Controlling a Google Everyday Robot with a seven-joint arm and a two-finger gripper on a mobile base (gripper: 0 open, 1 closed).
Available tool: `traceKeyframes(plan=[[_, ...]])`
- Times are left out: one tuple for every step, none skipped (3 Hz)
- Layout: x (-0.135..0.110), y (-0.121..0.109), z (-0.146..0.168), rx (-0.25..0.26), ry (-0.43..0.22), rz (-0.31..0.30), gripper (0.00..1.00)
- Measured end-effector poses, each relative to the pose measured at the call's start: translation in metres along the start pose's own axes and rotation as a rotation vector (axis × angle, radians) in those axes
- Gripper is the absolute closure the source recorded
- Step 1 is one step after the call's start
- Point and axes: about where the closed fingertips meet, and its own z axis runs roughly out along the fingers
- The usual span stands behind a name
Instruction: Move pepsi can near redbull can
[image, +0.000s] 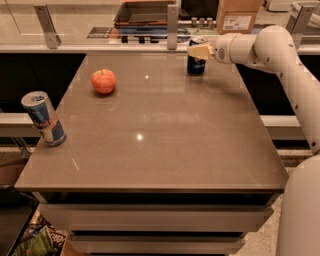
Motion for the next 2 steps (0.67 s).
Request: traceKeyframes(plan=[[0.0008, 0.0023, 0.0030, -0.005, 0.001, 0.001, 1.00], [0.0007, 0.0027, 0.0032, -0.006, 0.001, 0.001, 1.00]])
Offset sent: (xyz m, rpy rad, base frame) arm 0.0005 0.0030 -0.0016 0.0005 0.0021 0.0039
